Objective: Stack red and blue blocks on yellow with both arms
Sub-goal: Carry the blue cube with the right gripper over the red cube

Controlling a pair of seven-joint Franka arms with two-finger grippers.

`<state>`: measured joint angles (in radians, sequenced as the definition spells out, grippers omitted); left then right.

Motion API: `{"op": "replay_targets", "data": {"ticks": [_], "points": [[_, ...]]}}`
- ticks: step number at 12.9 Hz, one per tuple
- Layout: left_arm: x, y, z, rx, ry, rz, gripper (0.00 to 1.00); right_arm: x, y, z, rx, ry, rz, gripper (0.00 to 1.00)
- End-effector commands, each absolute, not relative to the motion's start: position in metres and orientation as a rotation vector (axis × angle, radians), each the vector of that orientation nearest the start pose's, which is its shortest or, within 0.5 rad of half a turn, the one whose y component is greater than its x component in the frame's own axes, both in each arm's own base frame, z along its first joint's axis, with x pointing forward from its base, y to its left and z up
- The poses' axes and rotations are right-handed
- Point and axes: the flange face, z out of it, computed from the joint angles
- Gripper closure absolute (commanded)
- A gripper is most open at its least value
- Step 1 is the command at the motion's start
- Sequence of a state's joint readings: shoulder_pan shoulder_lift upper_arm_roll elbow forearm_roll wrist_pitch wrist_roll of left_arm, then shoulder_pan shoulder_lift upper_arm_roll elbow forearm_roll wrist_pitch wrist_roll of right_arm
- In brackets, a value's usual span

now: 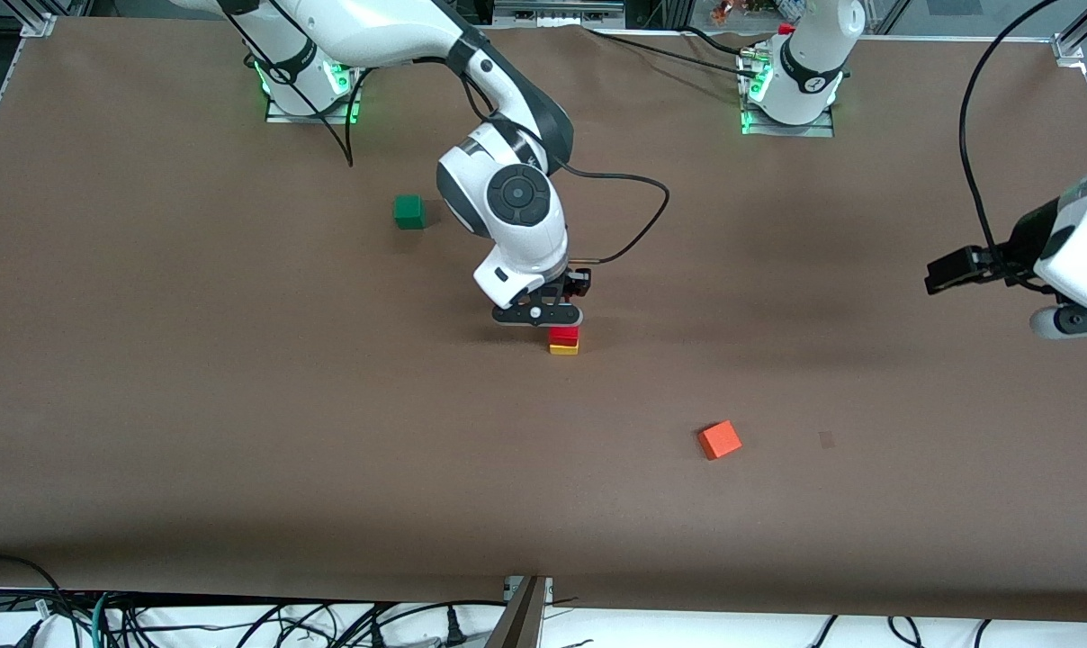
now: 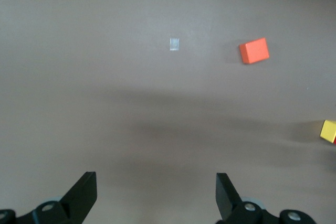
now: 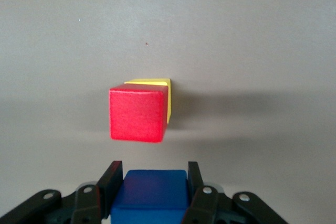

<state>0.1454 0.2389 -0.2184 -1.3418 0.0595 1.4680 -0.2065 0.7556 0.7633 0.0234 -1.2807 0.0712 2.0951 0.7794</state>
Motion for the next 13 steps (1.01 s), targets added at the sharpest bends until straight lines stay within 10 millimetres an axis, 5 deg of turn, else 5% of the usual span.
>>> {"op": "replay_targets", "data": {"ticks": [1, 10, 13], "points": [[0.589, -0.006, 0.586, -3.138, -0.222, 0.161, 0.0, 0.541, 0.532, 0.298, -3.035, 0.077, -0.041, 0.64], [0.592, -0.006, 0.573, -3.136, -0.222, 0.167, 0.0, 0.548, 0.535, 0.303, -3.013, 0.051, -0.146, 0.64], [0.592, -0.001, 0.576, -3.137, -0.232, 0.158, 0.0, 0.551, 0.538, 0.291, -2.991, 0.053, -0.179, 0.63]]}}
